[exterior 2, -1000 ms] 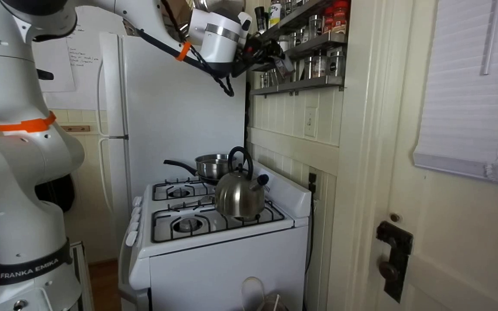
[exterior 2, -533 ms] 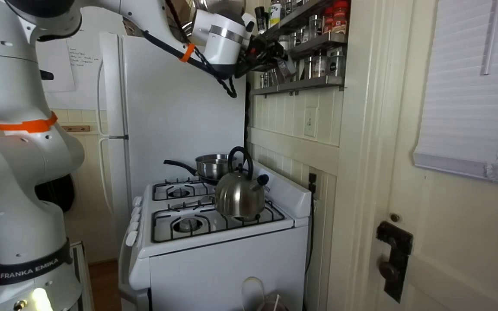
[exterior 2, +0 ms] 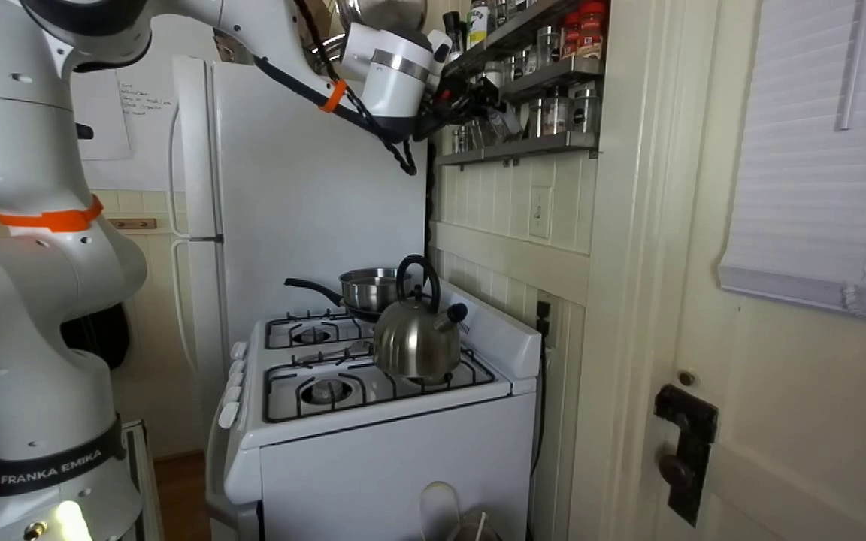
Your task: Pour some spice into the silver bowl
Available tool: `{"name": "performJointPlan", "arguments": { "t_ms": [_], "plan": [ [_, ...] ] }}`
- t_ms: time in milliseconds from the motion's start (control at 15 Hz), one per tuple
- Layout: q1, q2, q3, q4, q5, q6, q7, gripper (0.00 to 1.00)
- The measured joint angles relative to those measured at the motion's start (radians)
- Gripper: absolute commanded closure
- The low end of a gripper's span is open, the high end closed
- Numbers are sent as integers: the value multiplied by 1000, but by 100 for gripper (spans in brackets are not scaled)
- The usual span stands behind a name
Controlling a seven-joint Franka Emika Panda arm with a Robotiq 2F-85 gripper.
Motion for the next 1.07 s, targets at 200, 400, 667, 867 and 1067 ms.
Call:
{"name": "performJointPlan", "arguments": {
  "t_ms": [200, 400, 667, 867, 1067],
  "plan": [
    [6, 15, 5, 1, -4, -12, 0, 77],
    [10, 29, 10, 8, -8, -31, 0, 77],
    [16, 40, 12, 22, -9, -47, 1, 77],
    [21, 45, 14, 30, -9, -73, 2, 77],
    [27, 50, 16, 40, -8, -101, 5, 77]
  ]
}}
